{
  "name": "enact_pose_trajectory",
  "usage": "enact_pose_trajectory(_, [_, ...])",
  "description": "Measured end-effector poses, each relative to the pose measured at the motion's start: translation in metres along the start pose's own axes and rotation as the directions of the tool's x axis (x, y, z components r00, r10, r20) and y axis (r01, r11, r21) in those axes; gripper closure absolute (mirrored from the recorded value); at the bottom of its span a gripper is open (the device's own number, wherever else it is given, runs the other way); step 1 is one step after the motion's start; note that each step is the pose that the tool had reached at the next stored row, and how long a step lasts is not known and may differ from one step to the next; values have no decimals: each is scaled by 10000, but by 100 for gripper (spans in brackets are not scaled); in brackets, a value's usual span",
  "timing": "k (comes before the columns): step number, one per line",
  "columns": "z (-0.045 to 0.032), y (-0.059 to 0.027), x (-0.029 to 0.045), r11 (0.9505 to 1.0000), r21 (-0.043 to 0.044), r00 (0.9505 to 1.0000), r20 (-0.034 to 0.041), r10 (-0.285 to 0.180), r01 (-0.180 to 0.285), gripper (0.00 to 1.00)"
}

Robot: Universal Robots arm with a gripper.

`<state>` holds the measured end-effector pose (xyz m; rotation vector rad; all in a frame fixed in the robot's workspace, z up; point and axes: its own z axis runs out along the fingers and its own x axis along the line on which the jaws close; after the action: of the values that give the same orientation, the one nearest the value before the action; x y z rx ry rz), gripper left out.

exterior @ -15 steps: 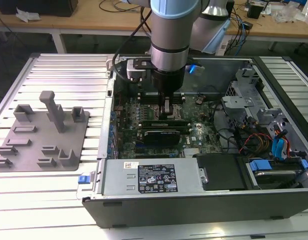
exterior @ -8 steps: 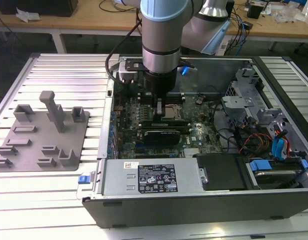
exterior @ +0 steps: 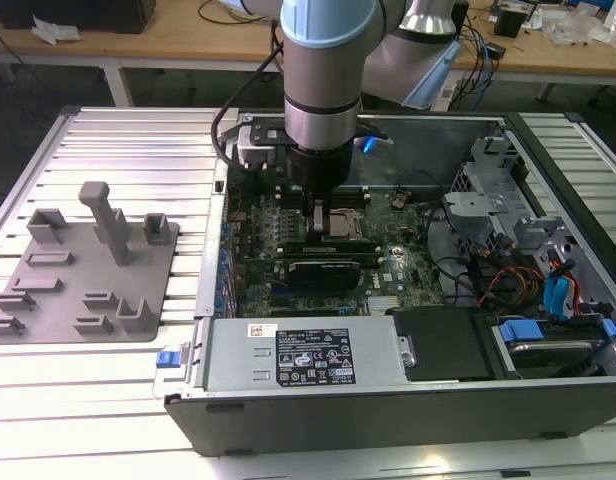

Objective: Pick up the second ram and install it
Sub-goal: 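Press down the second ram until it locks into place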

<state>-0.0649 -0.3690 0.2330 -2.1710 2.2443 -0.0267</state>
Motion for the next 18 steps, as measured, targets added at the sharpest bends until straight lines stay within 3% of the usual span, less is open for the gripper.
enact_pose_trajectory(12, [40, 16, 0, 10000, 1, 10000, 1, 0, 0, 92])
enact_pose_trajectory(14, [10, 15, -2, 10000, 7, 10000, 14, 0, -1, 92])
enact_pose_trajectory(16, [-127, 12, 0, 10000, 1, 10000, 0, 0, 0, 92])
enact_pose_trajectory(18, [-127, 12, 0, 10000, 3, 10000, 4, 0, 0, 92])
